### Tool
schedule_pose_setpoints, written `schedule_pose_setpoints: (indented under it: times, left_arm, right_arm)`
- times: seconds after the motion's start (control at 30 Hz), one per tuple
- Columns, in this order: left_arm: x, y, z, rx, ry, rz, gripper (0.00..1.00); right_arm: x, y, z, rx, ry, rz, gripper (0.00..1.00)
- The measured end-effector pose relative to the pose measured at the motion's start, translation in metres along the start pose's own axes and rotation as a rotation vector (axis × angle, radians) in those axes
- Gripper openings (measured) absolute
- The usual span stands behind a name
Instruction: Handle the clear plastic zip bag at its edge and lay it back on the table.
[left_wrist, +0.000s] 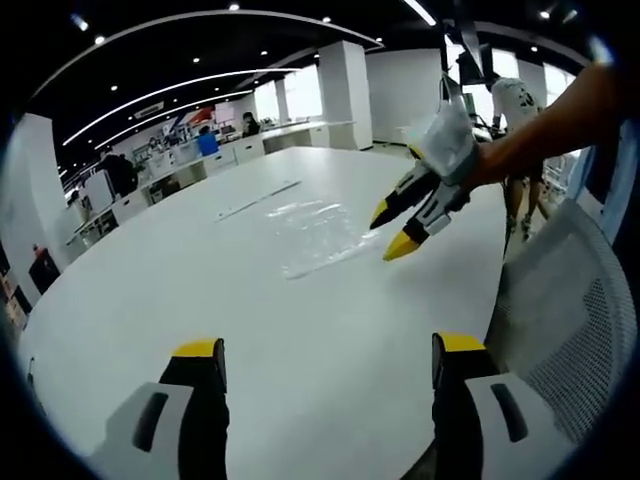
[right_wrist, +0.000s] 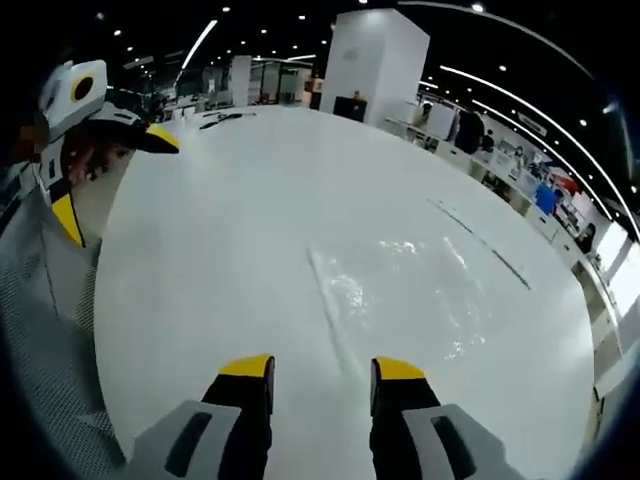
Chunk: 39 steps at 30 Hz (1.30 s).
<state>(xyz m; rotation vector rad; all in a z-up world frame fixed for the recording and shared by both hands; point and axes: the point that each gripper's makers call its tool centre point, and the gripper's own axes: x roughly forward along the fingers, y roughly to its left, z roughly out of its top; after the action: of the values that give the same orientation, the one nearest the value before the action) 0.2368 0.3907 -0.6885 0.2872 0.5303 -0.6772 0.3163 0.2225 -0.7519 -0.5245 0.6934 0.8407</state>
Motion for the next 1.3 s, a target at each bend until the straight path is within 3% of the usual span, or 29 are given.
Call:
schedule_pose_setpoints:
  times: [0.47,0.87,1.1,1.3]
  left_arm:
    - [0.001,0.000,-0.003,0.023,0.025,-0.009,0.80]
    - [0.003,0.001,0.000,0.031,0.026,-0.012,0.79]
    - [0.003,0.000,0.002,0.036,0.028,-0.016,0.78]
    - [0.003,0.001,0.004,0.042,0.030,-0.018,0.76]
  right_arm:
    - [0.024,-0.023,-0.005,0.039,0.042,0.006,0.27]
    - [0.026,-0.025,-0.017,0.035,0.119,0.027,0.18]
    - [0.026,-0.019,-0.018,0.065,0.141,0.104,0.13]
    - [0.028,-0.024,-0.016,0.022,0.150,0.137,0.11]
